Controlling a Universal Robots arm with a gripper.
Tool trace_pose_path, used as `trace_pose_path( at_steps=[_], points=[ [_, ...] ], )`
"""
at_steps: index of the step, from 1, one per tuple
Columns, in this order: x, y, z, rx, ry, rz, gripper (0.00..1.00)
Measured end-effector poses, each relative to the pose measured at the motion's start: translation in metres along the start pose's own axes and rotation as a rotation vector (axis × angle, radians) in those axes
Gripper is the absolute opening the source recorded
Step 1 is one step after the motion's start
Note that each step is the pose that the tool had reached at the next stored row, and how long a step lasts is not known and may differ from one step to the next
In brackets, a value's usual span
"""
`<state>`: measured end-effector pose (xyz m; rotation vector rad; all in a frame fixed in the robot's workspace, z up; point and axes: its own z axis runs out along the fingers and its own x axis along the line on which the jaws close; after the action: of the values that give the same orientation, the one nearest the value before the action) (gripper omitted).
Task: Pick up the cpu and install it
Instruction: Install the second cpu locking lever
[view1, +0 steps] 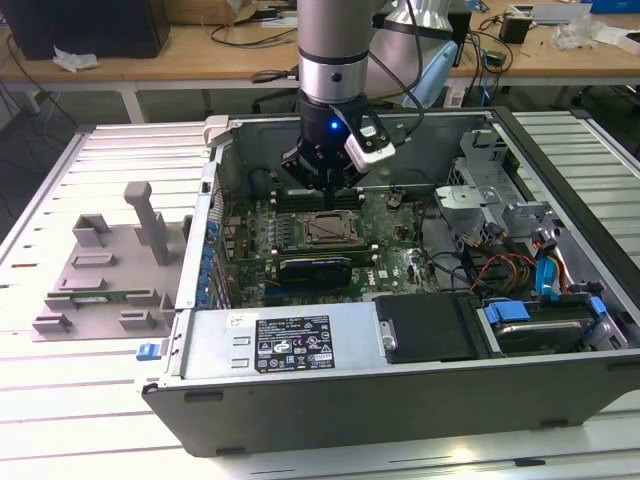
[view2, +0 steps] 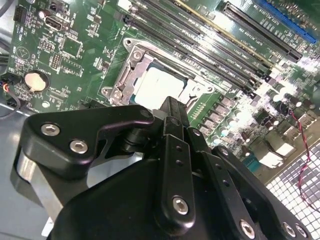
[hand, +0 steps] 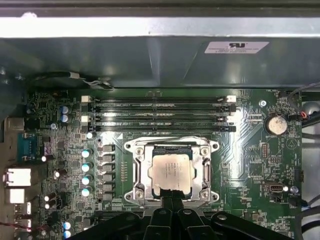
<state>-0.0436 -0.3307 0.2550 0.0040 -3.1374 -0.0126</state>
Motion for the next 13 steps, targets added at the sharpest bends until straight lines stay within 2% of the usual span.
trace_pose_path(
  at_steps=[13],
  points=[
    [0.0001, -0.0185, -0.0001, 0.0000, 0.0001, -0.007, 0.11]
  ],
)
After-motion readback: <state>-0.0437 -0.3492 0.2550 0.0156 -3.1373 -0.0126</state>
